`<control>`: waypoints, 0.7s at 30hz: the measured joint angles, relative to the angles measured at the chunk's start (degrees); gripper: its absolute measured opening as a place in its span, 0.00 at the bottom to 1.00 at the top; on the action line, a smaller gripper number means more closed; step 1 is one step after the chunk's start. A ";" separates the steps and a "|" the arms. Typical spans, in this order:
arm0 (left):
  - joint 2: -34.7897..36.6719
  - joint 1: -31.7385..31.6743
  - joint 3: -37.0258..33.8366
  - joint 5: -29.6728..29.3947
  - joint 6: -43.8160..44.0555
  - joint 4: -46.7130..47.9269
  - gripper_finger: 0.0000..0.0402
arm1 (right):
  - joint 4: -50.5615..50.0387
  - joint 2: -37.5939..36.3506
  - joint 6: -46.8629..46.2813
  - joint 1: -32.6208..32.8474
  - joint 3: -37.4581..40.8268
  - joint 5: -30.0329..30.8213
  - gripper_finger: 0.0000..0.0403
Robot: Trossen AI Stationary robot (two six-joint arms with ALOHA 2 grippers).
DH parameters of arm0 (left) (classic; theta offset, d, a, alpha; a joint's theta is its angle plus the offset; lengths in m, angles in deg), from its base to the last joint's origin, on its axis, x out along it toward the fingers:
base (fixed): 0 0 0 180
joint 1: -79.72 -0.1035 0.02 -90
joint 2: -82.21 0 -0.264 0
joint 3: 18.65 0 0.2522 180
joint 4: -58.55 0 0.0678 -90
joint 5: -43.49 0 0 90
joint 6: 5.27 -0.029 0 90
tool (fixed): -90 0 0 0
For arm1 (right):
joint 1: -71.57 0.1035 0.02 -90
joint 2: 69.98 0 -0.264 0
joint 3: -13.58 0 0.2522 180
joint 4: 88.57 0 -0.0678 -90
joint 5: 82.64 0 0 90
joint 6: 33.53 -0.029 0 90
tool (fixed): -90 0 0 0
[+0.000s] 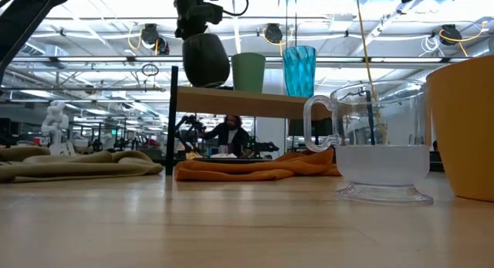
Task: Stack small to large cups/mugs on shelf
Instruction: Put the black mug on the shelf
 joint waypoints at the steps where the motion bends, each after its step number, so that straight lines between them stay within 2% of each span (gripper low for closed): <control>1: 0.00 0.00 0.00 -0.03 -0.02 -0.01 0.03 | 0.00 0.01 0.00 -0.01 0.00 0.00 0.68; 8: 0.00 0.20 -1.00 -1.76 -0.67 -0.07 0.03 | 0.00 0.00 0.00 -0.01 0.00 0.00 0.68; 21: 0.00 0.03 -2.73 -1.25 0.40 0.00 0.03 | -0.01 0.00 0.38 0.00 0.00 0.00 0.68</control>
